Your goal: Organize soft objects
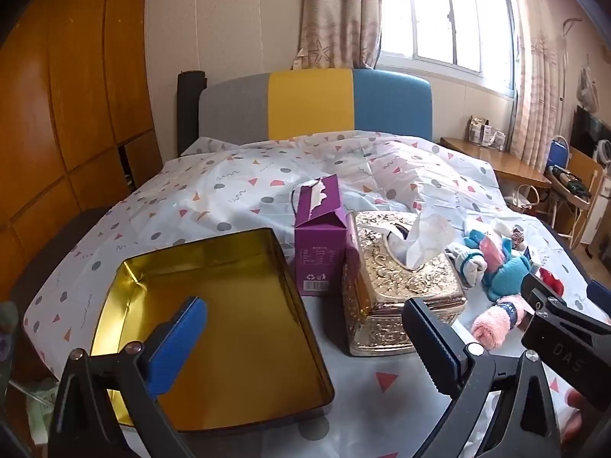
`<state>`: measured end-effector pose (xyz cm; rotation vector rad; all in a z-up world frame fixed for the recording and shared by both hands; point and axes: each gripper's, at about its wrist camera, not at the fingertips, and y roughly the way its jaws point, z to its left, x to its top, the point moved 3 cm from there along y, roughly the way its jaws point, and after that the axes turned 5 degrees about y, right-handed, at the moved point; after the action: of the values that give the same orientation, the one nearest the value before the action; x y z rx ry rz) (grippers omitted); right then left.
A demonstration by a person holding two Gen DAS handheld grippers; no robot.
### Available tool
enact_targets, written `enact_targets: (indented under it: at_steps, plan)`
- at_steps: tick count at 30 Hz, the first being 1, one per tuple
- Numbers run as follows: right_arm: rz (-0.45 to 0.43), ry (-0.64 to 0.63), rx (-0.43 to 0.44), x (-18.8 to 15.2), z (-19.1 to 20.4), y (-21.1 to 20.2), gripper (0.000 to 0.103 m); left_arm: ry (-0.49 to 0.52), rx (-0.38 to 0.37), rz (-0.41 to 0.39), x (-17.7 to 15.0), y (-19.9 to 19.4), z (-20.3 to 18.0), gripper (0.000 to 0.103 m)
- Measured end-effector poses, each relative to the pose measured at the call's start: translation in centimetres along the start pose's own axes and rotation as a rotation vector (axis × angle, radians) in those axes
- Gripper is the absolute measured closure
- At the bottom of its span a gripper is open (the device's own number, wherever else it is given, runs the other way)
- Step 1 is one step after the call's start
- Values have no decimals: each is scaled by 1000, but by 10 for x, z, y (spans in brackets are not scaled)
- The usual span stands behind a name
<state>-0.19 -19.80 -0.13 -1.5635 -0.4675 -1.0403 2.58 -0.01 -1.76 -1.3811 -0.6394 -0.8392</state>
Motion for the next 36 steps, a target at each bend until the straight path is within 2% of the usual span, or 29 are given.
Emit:
enact_targets:
  at_steps: [7,11,36]
  plan:
    - [4,10,22,-1,5,0,0,-16,-13,1,-9,4,21,0]
    - [7,-2,30,-2,6,0,0,-24,20,9,-8,5,17,0]
    - [-14,-35,28,-1,18,-2,0,-61,35,11,-10,7,25,0]
